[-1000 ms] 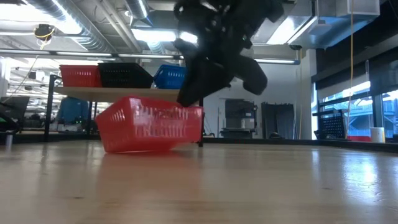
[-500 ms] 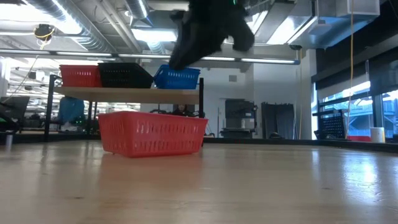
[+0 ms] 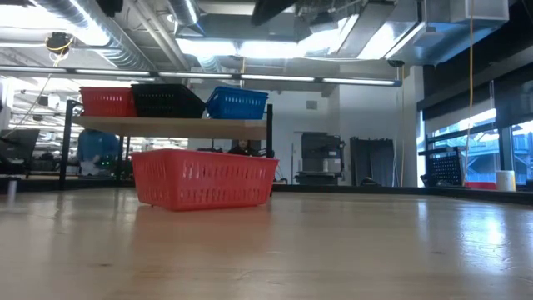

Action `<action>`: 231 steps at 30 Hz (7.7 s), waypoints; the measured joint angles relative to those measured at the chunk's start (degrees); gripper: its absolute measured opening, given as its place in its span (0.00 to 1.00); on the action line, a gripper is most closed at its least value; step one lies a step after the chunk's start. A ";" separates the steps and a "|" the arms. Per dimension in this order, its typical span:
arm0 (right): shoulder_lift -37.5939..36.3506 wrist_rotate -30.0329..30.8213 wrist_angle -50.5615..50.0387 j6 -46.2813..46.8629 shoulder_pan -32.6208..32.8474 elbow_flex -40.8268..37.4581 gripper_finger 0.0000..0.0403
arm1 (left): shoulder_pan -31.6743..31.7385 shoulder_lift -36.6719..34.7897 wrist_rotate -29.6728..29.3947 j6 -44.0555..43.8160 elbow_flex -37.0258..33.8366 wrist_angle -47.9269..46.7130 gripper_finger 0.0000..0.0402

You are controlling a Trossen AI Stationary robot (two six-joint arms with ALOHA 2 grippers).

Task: Stack baskets on shelf by color
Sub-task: Stack the red bin on the stacked red bins on the shelf

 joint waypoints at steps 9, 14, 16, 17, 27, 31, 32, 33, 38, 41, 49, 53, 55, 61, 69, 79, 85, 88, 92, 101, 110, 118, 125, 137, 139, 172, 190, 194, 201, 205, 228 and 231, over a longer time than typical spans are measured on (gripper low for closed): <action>0.01 -6.30 -13.27 2.85 -2.50 7.02 0.21 | 10.45 2.14 8.27 12.18 -2.27 0.44 0.15; -0.01 -18.42 -16.72 6.94 -4.64 11.29 0.21 | 13.69 2.11 10.53 19.55 -6.22 7.86 0.15; -0.01 -21.23 -17.20 8.22 -4.95 12.54 0.21 | 14.66 2.05 12.12 22.39 -8.73 12.16 0.15; -0.01 -21.90 -17.89 9.01 -5.04 13.26 0.21 | 15.06 2.07 12.79 23.62 -10.18 14.27 0.15; 0.01 -22.51 -21.29 11.04 -5.03 20.61 0.21 | 17.09 2.49 20.58 27.12 -24.06 35.42 0.15; -1.04 -22.44 -21.85 12.13 -5.03 21.13 0.21 | 17.11 3.83 20.57 26.88 -28.05 39.94 0.15; -1.26 -22.44 -22.14 12.23 -5.03 21.13 0.21 | 17.11 4.14 20.55 26.85 -28.79 41.19 0.15; -1.59 -22.44 -22.28 12.36 -5.03 21.24 0.21 | 17.11 4.61 20.53 26.85 -29.57 43.56 0.15; -2.77 -22.42 -22.59 12.99 -5.03 21.32 0.21 | 17.09 7.24 19.34 26.88 -32.12 48.24 0.15; -3.00 -22.69 -22.46 13.94 -5.03 21.34 0.21 | 17.09 9.07 16.20 26.94 -32.49 48.20 0.15; -3.18 -22.79 -22.57 13.77 -5.03 21.32 0.21 | 17.09 13.90 15.97 27.14 -32.41 50.35 0.15; -3.18 -22.77 -22.59 13.75 -5.03 21.32 0.21 | 17.09 15.34 16.00 27.14 -32.41 50.21 0.15; -3.18 -22.79 -22.59 13.71 -5.03 21.32 0.21 | 17.07 15.52 16.00 27.14 -32.41 50.20 0.15; -3.18 -22.79 -22.64 13.60 -5.03 21.32 0.21 | 17.09 13.54 16.02 26.90 -31.97 50.37 0.15; -3.18 -22.77 -22.67 13.33 -5.03 21.32 0.21 | 17.09 13.09 17.53 26.83 -31.01 51.07 0.15; -3.18 -22.77 -22.66 12.26 -5.03 21.32 0.21 | 17.07 13.09 19.25 22.12 -31.01 52.86 0.15; -3.18 -22.77 -22.64 12.26 -5.03 21.32 0.21 | 17.09 13.14 22.55 22.13 -31.01 54.61 0.15; -3.18 -22.77 -22.64 12.26 -5.03 21.31 0.21 | 17.05 13.94 21.82 22.45 -31.05 55.03 0.15; -3.18 -22.77 -22.64 12.26 -5.03 21.30 0.21 | 17.11 14.27 20.72 22.61 -31.03 55.24 0.15; -3.18 -22.77 -22.64 12.31 -5.03 21.30 0.21 | 17.04 17.39 22.14 22.66 -31.03 55.86 0.15; -3.18 -22.77 -22.63 12.30 -5.03 21.30 0.21 | 16.97 18.60 21.32 28.80 -31.03 56.12 0.13; -3.18 -22.77 -22.62 12.29 -5.03 21.30 0.21 | 16.98 18.40 22.20 31.68 -31.03 55.89 0.01; -3.16 -22.75 -22.62 12.15 -5.05 21.30 0.21 | 16.94 12.01 29.00 31.62 -28.73 51.36 0.01; -3.16 -21.42 -22.16 11.85 -5.03 21.28 0.21 | 18.72 -6.73 16.11 22.71 -11.80 16.64 0.00; -3.14 -20.49 -22.14 11.85 -5.04 21.28 0.21 | 19.96 -9.28 13.40 20.99 -8.64 11.31 0.00; -3.14 -19.27 -15.60 10.60 -5.04 21.26 0.21 | 54.52 -17.46 -17.44 34.58 -0.76 -0.42 0.00; -3.14 -19.27 -15.51 10.56 -5.03 21.24 0.21 | 67.07 -12.07 -6.82 47.11 -0.78 2.54 0.00; -3.14 -19.27 -15.51 10.56 -5.03 21.24 0.21 | 68.68 -11.67 -6.36 48.15 -0.78 2.89 0.00; -3.14 -19.25 -15.50 10.56 -5.03 21.24 0.21 | 70.66 -10.71 -4.78 49.70 -0.78 3.59 0.00; -3.14 -19.23 -15.49 10.56 -5.05 21.24 0.21 | 71.25 -9.79 -2.88 50.55 -0.78 3.67 0.00; -3.14 -19.22 -15.49 10.56 -5.62 21.24 0.21 | 71.65 -6.34 -3.65 54.32 -0.78 4.91 0.14; -3.14 -19.23 -15.49 10.56 -5.63 21.24 0.21 | 71.63 -6.79 -3.81 54.57 -0.78 5.17 0.14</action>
